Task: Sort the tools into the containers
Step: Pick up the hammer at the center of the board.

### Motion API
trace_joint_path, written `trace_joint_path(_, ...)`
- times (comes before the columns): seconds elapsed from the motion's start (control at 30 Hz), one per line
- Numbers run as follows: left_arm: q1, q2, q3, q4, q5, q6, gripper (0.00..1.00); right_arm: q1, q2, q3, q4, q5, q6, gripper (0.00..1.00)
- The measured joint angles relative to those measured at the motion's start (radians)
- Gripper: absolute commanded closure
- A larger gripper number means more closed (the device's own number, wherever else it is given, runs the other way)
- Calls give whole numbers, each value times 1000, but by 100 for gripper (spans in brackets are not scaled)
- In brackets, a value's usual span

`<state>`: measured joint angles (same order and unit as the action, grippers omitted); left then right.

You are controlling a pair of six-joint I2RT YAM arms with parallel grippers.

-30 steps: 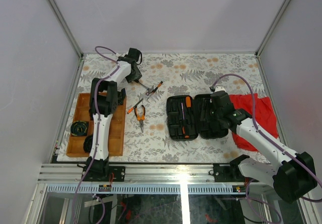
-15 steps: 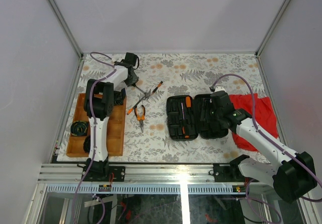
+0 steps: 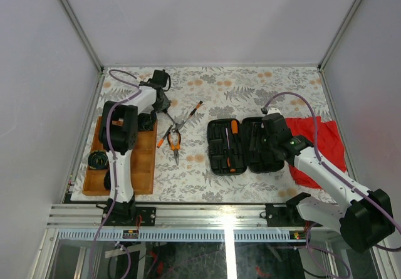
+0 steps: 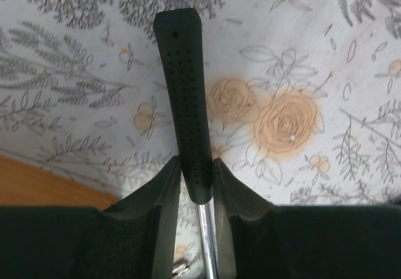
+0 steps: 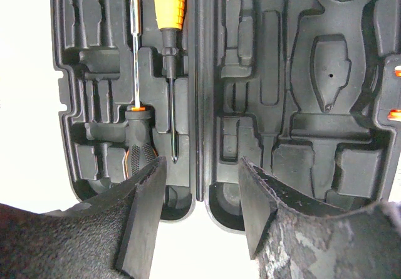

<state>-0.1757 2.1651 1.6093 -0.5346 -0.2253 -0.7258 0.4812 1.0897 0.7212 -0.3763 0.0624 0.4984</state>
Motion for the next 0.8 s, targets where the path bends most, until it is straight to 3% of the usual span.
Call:
trace_joint_path(0.4, -11, -247, -182, 138, 90, 10, 100, 0, 0, 0, 0, 0, 5, 44)
trace_joint_path(0.8, -109, -417, -365, 250, 133, 22, 100, 0, -61, -26, 32, 0, 7, 42)
